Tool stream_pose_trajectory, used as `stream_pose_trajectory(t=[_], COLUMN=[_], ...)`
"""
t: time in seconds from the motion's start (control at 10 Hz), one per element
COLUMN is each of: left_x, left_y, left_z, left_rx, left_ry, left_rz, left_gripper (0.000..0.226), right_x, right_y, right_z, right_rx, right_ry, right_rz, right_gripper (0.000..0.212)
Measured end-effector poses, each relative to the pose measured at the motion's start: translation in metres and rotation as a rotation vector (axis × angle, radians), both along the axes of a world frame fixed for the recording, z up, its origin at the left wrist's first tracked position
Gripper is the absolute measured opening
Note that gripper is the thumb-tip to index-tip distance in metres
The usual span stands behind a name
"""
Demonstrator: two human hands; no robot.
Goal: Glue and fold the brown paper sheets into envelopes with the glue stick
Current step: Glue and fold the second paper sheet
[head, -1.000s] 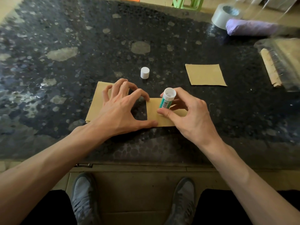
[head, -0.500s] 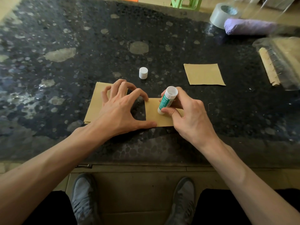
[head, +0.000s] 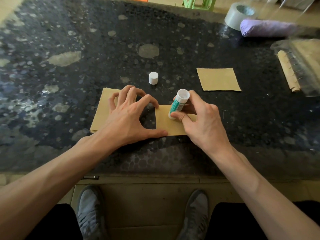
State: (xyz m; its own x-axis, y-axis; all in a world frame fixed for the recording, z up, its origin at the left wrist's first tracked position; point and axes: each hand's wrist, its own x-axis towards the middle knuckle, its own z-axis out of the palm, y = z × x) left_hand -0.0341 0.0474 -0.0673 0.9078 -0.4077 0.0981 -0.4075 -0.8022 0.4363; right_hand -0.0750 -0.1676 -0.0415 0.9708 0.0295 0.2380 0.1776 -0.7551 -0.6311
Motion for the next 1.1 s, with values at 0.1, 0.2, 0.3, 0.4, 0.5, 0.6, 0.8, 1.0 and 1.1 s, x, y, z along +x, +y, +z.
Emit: stream_pose_trajectory(t=[0.1, 0.2, 0.3, 0.4, 0.5, 0.6, 0.8, 1.0, 1.1], left_x=[0.000, 0.000, 0.000, 0.000, 0.000, 0.000, 0.000, 0.000, 0.000], left_y=[0.000, 0.001, 0.000, 0.000, 0.000, -0.001, 0.000, 0.000, -0.001], left_z=[0.000, -0.001, -0.001, -0.001, -0.001, -0.001, -0.002, -0.002, -0.002], left_rx=[-0.002, -0.001, 0.003, 0.001, 0.001, -0.002, -0.006, -0.007, -0.006], left_ry=[-0.001, -0.006, -0.008, -0.013, -0.012, -0.016, -0.012, -0.007, -0.005], left_rz=[0.000, 0.000, 0.002, 0.005, 0.003, 0.004, 0.007, 0.007, 0.007], left_gripper=[0.083, 0.082, 0.082, 0.082, 0.082, 0.081, 0.082, 0.082, 0.082], right_x=[0.002, 0.004, 0.006, 0.007, 0.009, 0.011, 0.014, 0.017, 0.019], right_y=[0.001, 0.001, 0.001, 0.001, 0.001, 0.003, 0.004, 0.005, 0.005], right_z=[0.000, 0.000, -0.001, -0.001, -0.002, -0.003, -0.003, -0.004, -0.004], right_rx=[0.000, -0.002, 0.003, 0.010, 0.019, 0.018, 0.008, 0.020, 0.030], right_ry=[0.009, 0.019, 0.017, 0.017, 0.007, 0.010, 0.016, -0.009, -0.013], right_rz=[-0.011, -0.012, -0.016, -0.024, -0.026, -0.035, -0.043, -0.037, -0.039], right_gripper=[0.038, 0.039, 0.038, 0.038, 0.037, 0.040, 0.042, 0.037, 0.037])
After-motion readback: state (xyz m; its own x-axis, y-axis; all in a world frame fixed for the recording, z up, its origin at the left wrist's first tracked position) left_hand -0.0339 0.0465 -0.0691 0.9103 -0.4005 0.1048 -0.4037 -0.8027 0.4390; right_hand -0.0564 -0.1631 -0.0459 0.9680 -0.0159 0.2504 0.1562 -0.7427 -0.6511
